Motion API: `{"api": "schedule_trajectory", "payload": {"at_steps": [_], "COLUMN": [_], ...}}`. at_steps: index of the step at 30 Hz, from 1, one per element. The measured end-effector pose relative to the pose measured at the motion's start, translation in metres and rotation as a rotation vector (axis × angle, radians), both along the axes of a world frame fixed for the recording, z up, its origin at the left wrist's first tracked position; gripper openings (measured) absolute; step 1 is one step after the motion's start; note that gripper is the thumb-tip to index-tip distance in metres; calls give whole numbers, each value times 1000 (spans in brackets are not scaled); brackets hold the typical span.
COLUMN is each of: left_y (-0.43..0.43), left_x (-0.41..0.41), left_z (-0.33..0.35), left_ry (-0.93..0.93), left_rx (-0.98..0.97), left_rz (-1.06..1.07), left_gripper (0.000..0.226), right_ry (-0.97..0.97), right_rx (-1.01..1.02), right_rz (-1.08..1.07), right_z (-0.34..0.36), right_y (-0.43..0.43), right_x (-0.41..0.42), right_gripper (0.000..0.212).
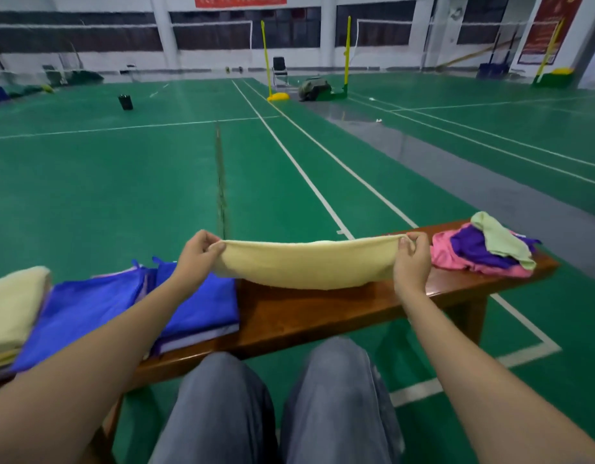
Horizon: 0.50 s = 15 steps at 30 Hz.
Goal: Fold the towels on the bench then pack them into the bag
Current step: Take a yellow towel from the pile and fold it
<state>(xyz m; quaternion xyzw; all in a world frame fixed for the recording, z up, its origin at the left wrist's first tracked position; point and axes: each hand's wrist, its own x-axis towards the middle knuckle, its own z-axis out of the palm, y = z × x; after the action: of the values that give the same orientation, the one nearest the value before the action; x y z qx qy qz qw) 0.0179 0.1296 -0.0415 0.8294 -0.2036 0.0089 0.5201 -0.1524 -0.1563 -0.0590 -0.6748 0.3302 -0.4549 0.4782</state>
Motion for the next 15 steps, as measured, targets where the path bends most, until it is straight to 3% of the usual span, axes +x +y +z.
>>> {"api": "schedule_trajectory", "payload": {"at_steps": [6,15], "left_y": [18,12], "left_x": [-13,-14], "left_z": [-32,-48], "left_ry": [100,102], "left_rx": [65,178], "left_rz": [-67,-79], "left_gripper": [18,17], "right_ry": [252,339], "right_rx": [-42,-65], "right_rz": [-27,-76], "right_z": [-45,-66], "right_y": [12,10], "right_x": [-25,-23], "right_gripper": [14,17]}}
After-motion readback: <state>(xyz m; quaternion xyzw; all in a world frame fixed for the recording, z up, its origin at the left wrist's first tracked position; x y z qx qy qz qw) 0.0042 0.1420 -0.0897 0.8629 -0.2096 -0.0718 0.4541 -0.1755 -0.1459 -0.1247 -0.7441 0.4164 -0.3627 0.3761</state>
